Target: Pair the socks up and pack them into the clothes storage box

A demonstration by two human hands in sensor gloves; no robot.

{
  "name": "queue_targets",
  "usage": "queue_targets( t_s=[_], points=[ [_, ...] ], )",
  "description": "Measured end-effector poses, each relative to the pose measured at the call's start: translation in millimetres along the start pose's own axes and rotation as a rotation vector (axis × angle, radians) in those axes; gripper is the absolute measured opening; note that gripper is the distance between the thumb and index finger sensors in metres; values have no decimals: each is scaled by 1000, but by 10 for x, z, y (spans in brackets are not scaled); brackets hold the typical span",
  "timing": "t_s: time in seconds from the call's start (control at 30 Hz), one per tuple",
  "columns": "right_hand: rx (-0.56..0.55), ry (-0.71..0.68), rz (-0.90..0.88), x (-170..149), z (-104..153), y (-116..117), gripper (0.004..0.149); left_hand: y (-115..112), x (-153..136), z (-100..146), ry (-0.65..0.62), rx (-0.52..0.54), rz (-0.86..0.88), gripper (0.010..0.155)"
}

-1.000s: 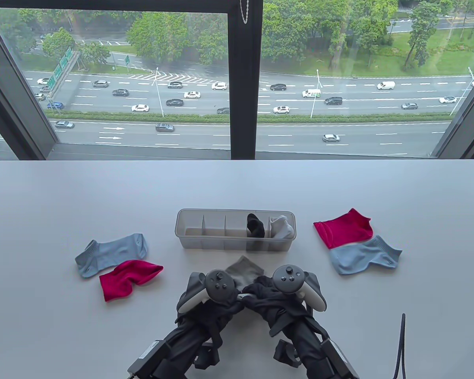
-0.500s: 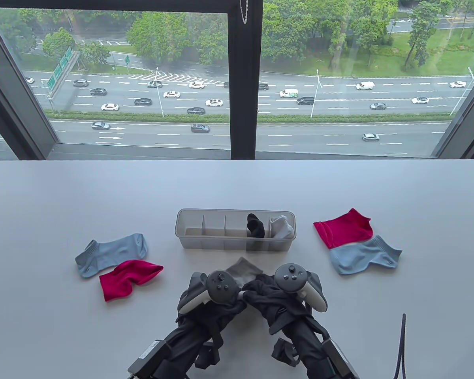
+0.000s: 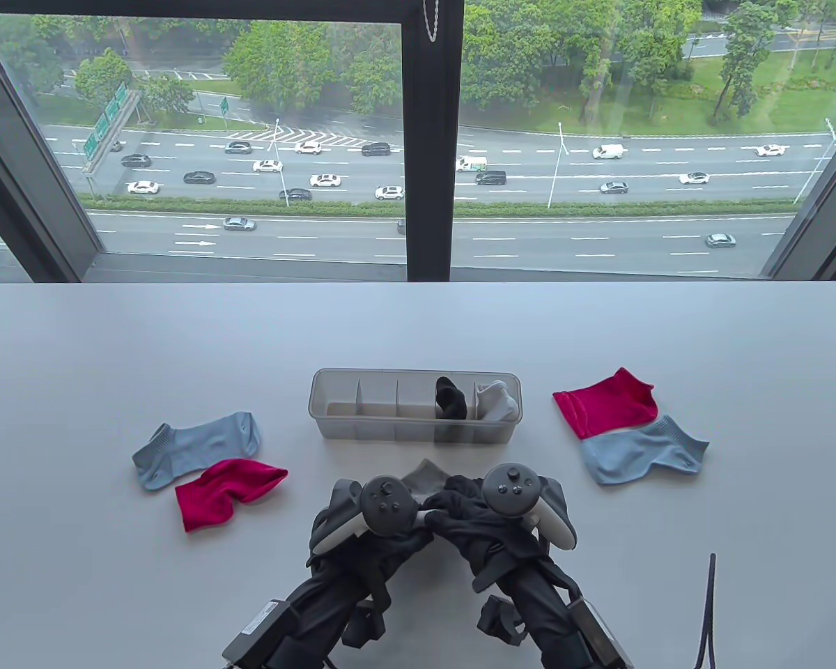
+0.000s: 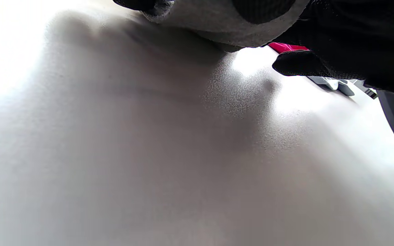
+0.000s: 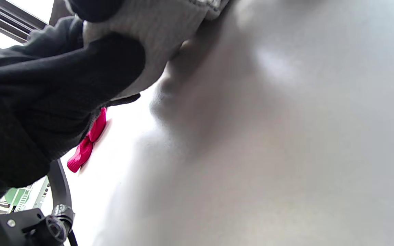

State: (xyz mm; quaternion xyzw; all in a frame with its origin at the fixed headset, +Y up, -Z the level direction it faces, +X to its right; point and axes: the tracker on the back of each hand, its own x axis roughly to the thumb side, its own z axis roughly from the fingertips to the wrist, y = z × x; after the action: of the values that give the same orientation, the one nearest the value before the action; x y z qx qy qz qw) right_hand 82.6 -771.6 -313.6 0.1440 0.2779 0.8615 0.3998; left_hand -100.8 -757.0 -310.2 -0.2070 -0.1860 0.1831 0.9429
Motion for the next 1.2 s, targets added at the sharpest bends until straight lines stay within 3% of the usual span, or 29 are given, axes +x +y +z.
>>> queue_targets(
  t_s=[0.07, 0.23, 0.3, 0.37, 0.5, 0.67, 0.73, 0.8, 0.83, 0.93, 1.07, 1.13, 1.2],
  points=[
    [-2, 4, -43, -6, 1, 6, 44, 21, 5, 13, 18, 1, -11, 65],
    [-14, 17, -107, -29, 7, -5, 51, 100, 47, 64, -70, 127, 17, 48],
    [-18, -10, -45, -6, 20, -23, 63, 105, 51, 61, -69, 95, 6, 48],
    [-40, -21, -4, 34, 36, -46, 51, 78, 48, 54, -71, 54, 2, 49],
    [-48, -37, 9, 78, 45, -47, 46, 49, 86, 39, -52, 34, -45, 53],
    [-17, -19, -78, 49, 27, -21, 47, 72, 96, 42, -35, 45, -82, 47],
    [-17, -45, -24, 72, 42, -23, 61, 80, 68, 46, -32, 15, -61, 45],
    [15, -52, 1, 96, 40, -32, 58, 95, 31, 45, -37, 9, -21, 45],
    [-18, -45, 2, 111, 42, -45, 52, 100, 17, 50, -27, 25, -19, 47],
    [-37, -35, -6, 117, 46, -68, 48, 130, 33, 81, -42, 101, -20, 70],
    [-57, -41, -134, 53, 72, -95, 50, 173, 129, 110, -114, 175, -26, 52],
    [-65, -52, -82, 71, 83, -100, 62, 166, 145, 105, -103, 154, -62, 51],
    [-61, -64, 15, 115, 92, -125, 57, 157, 133, 102, -106, 122, -55, 51]
  ],
)
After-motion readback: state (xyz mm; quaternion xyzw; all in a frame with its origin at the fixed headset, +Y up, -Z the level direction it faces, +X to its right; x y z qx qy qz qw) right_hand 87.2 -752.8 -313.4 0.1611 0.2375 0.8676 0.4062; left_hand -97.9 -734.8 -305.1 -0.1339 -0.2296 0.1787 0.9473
